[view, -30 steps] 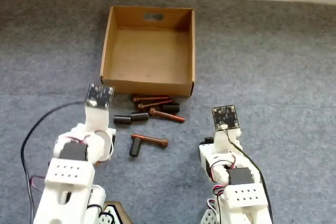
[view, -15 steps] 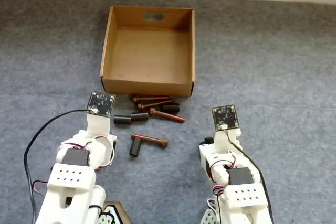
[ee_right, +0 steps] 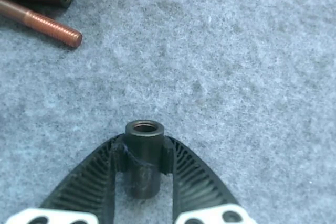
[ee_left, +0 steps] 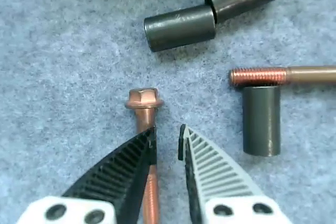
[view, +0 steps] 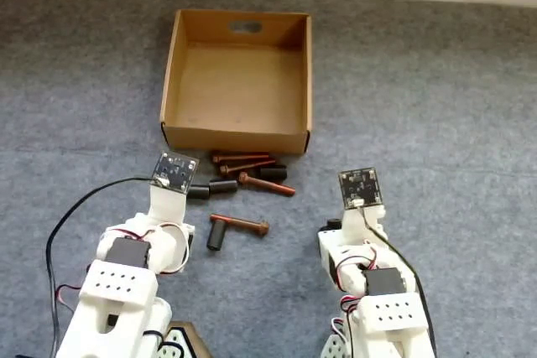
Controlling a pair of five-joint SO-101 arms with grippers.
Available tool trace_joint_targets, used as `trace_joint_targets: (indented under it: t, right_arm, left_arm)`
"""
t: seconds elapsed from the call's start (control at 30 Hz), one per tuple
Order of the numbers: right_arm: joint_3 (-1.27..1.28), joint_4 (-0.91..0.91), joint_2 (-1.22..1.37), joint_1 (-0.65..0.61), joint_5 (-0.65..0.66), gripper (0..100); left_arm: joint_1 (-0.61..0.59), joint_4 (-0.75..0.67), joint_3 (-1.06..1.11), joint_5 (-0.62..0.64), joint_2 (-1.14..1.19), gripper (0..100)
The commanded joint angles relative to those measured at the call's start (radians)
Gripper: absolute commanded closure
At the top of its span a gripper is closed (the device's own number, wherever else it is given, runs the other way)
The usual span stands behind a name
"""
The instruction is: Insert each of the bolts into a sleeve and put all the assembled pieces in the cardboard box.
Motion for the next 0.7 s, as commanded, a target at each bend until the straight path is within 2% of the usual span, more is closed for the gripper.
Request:
trace_joint_targets:
  t: [0.0, 0.13, 0.3, 0.4, 0.5, 0.67]
  right_arm:
    - [-0.002, -0.013, -0.007, 0.002, 0.011, 99.3]
    - [-0.002, -0.013, -0.007, 0.002, 0.011, 99.3]
    - [-0.002, -0.013, -0.007, 0.002, 0.011, 99.3]
    - [-0.002, -0.013, -0.007, 0.002, 0.011, 99.3]
    - [-0.002, -0.013, -0.007, 0.002, 0.011, 99.3]
    - [-0.002, -0.013, -0.007, 0.002, 0.011, 99.3]
  left_arm:
    - [-0.005, 0.006, -0.038, 0.005, -0.013, 90]
    - [-0.005, 0.025, -0.087, 0.002, -0.013, 90]
    - [-0.007, 0.069, -0.119, -0.061, -0.012, 90]
    - [-0.054, 0.066, -0.117, -0.068, -0.012, 89]
    - [-0.108, 0.068, -0.119, -0.068, -0.012, 84]
    - [-0.114, 0.071, -0.113, -0.068, -0.012, 83]
